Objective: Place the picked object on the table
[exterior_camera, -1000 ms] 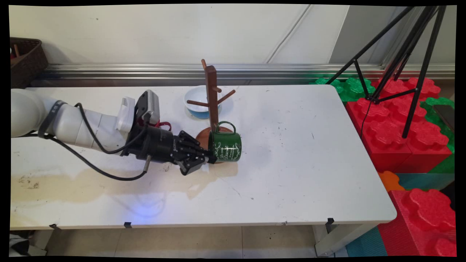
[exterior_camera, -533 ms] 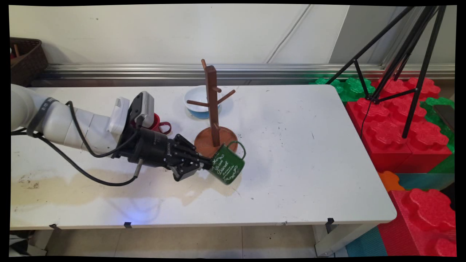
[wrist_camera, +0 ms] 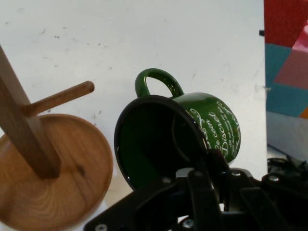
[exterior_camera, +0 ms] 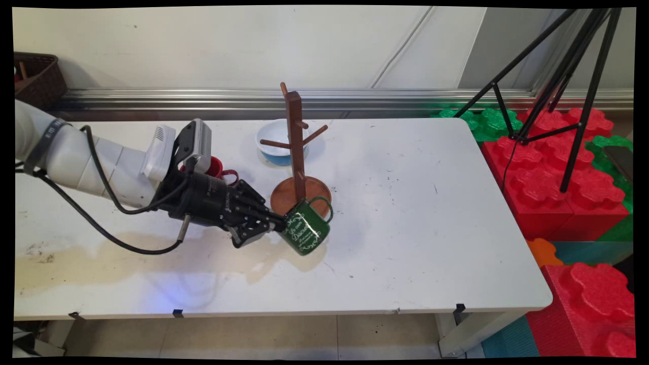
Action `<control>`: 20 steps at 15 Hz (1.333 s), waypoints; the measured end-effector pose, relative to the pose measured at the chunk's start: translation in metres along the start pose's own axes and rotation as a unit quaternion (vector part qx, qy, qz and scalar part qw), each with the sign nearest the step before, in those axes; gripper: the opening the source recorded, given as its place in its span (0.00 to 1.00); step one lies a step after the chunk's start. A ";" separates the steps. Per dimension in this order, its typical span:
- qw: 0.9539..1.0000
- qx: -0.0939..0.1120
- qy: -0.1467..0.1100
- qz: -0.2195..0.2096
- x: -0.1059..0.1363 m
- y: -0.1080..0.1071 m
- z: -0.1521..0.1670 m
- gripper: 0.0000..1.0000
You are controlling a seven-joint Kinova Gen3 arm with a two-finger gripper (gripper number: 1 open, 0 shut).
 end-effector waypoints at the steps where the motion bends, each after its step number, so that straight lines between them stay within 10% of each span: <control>1: 1.000 0.002 -0.005 0.003 0.001 0.000 -0.001 0.00; 11: 0.995 0.005 -0.074 0.070 0.012 0.001 -0.021 0.00; 20: 0.981 0.023 -0.134 0.141 0.016 -0.006 -0.038 0.00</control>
